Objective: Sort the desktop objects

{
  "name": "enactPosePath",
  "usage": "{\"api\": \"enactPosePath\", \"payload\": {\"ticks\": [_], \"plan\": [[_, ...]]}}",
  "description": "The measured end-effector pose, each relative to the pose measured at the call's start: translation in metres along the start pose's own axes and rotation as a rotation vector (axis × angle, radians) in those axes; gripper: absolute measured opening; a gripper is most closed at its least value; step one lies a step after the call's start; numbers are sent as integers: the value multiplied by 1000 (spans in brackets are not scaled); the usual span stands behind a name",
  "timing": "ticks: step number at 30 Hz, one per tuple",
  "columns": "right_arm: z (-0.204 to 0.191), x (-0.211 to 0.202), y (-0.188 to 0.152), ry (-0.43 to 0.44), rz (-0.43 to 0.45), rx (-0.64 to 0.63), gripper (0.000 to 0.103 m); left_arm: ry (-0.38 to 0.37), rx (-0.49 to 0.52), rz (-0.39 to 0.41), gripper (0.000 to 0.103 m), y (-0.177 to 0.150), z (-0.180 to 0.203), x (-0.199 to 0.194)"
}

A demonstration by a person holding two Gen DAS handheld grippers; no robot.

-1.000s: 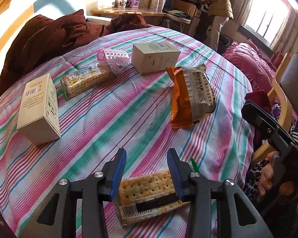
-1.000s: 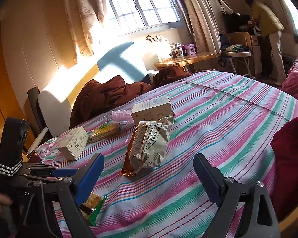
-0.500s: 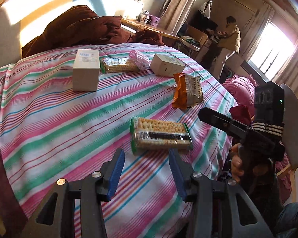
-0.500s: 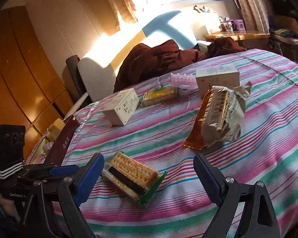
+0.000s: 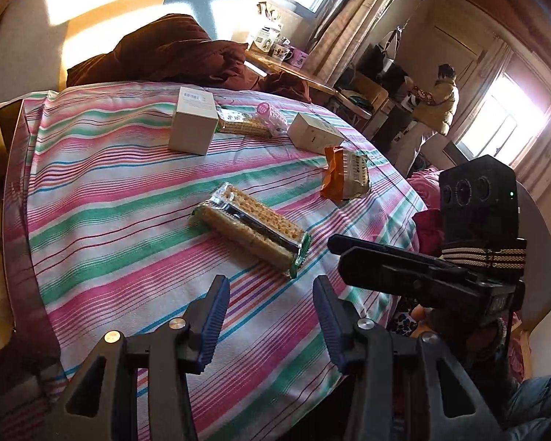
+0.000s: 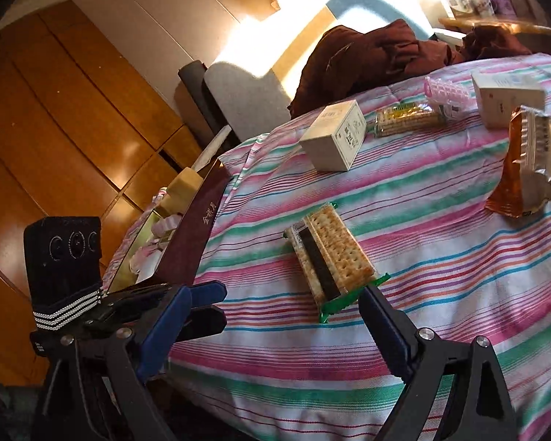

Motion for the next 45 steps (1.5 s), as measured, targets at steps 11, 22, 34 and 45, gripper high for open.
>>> {"api": "enactPosePath", "payload": {"ticks": [11,22,34,45], "plan": [[39,8,31,41,8,137,94,77,-20,20,52,2,3,6],[-8,26,14,230,-79,119,94,125,-34,26,52,-5,-9,-5],[49,-43,13,-408,267,15,100,234,59,-16,57,27,0,42],[120,-33,58,-628,289,110,103,331,54,-65,63,39,-8,76]]}}
Point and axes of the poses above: each gripper's, at about its wrist camera, not at the fingertips, and x roughly the way its jaws point, z to its right, y to its top, the point moved 2 cm from there along x, roughly the way its jaws point, and after that the axes turned 11 degrees about -y, right-handed, at the moved point
